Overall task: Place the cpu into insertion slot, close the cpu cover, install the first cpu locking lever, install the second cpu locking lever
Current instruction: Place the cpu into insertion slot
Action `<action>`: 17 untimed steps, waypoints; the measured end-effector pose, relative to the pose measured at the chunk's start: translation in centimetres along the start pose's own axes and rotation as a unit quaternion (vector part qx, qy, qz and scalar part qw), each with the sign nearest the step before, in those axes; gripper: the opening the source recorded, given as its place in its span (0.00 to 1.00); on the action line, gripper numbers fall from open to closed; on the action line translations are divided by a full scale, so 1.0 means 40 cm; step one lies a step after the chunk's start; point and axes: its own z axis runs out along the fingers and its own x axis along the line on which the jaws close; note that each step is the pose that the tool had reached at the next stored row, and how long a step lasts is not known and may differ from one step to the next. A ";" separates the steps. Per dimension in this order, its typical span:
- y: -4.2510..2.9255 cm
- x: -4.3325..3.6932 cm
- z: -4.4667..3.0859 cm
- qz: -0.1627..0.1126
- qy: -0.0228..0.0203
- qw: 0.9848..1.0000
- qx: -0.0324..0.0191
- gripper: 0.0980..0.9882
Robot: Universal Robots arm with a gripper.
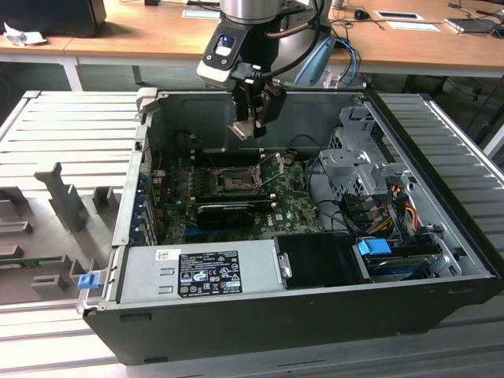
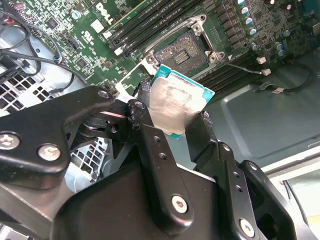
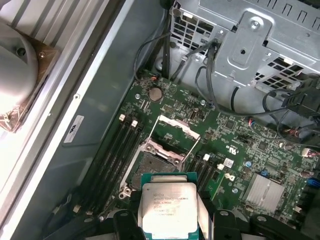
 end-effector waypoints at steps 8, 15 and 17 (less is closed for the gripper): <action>0.000 0.000 0.001 0.013 -0.001 1.000 0.000 0.48; 0.000 0.000 0.002 0.024 -0.002 1.000 0.000 0.48; 0.000 0.000 0.002 0.028 -0.003 1.000 -0.001 0.48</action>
